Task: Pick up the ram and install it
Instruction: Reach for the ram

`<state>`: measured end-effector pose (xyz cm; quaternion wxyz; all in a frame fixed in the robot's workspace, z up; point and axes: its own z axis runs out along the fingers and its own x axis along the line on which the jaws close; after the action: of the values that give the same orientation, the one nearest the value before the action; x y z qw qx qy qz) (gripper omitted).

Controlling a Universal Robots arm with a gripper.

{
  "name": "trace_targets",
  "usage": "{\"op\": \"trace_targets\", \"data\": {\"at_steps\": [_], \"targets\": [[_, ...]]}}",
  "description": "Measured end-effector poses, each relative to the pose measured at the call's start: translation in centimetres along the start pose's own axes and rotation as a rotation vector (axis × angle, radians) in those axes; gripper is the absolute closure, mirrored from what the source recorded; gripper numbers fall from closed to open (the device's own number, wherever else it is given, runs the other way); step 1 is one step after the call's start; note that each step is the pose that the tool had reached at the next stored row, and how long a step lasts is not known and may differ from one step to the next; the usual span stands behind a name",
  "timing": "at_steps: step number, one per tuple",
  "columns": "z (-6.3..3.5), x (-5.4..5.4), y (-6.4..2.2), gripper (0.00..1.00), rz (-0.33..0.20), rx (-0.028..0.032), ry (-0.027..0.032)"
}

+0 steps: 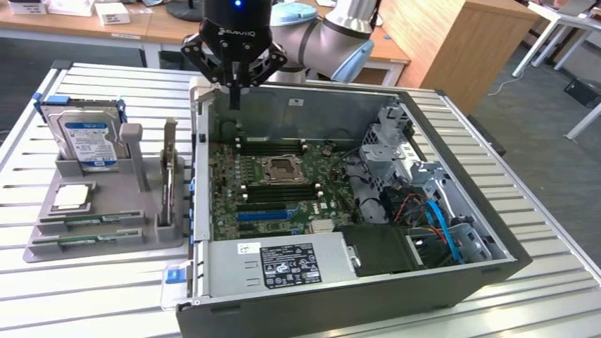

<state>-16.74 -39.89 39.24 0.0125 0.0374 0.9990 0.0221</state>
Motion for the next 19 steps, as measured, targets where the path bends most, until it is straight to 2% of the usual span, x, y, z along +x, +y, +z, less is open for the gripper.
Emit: {"op": "trace_targets", "data": {"at_steps": [19], "targets": [[-0.09, 4.0, -0.32, 0.89, 0.0, 0.0, 0.0]]}}
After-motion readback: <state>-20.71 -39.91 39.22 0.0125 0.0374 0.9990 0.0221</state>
